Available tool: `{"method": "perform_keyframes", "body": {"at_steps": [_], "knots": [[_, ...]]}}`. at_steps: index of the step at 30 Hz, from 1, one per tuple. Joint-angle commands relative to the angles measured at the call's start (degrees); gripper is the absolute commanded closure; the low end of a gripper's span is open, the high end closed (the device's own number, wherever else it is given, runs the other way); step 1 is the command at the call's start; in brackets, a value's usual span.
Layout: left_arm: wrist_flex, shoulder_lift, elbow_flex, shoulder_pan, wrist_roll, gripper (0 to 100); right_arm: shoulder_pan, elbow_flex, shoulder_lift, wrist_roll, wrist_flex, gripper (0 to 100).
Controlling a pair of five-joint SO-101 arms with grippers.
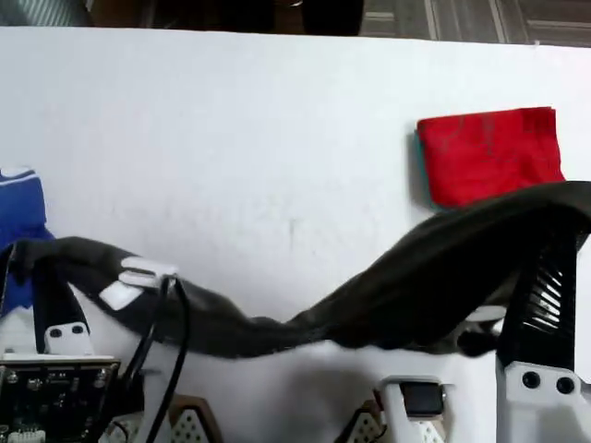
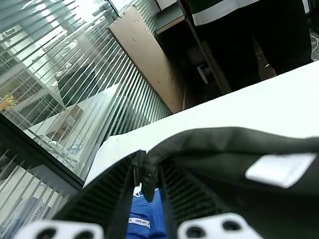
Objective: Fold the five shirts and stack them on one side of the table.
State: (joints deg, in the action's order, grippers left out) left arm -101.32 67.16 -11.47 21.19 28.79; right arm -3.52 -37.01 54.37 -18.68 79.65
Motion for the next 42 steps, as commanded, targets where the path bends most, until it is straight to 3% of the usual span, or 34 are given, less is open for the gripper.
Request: {"method": "perform_keyframes", "body": {"at_steps": [1,11,18,24,31,36,42], "knots": [[-0.6,-0.8,-1.5,-0.4,-0.4,98,0.0,-0.7,-1.7,0.6,0.0,98.0],[2.5,-4.7,1.5,-0.6,-3.8,98,0.0,-0.7,-3.6,1.5,-1.7,98.0],[-0.8,-9.5,-10.6,-0.6,-4.0,98,0.0,-0.7,-2.6,1.7,-1.4,98.0],[-1.0,-9.5,-13.1,-0.3,-3.8,98,-0.1,-0.7,0.3,1.8,1.5,98.0],[-1.1,-7.0,-12.5,-0.1,-3.6,98,-7.1,0.3,-0.3,5.1,4.4,98.0],[0.1,-7.1,-2.6,4.9,-0.9,98,-10.5,1.5,-7.7,6.6,3.8,98.0],[16.3,-7.2,16.9,4.9,-1.0,98,-10.9,1.7,-18.7,6.2,-0.9,97.9]]}}
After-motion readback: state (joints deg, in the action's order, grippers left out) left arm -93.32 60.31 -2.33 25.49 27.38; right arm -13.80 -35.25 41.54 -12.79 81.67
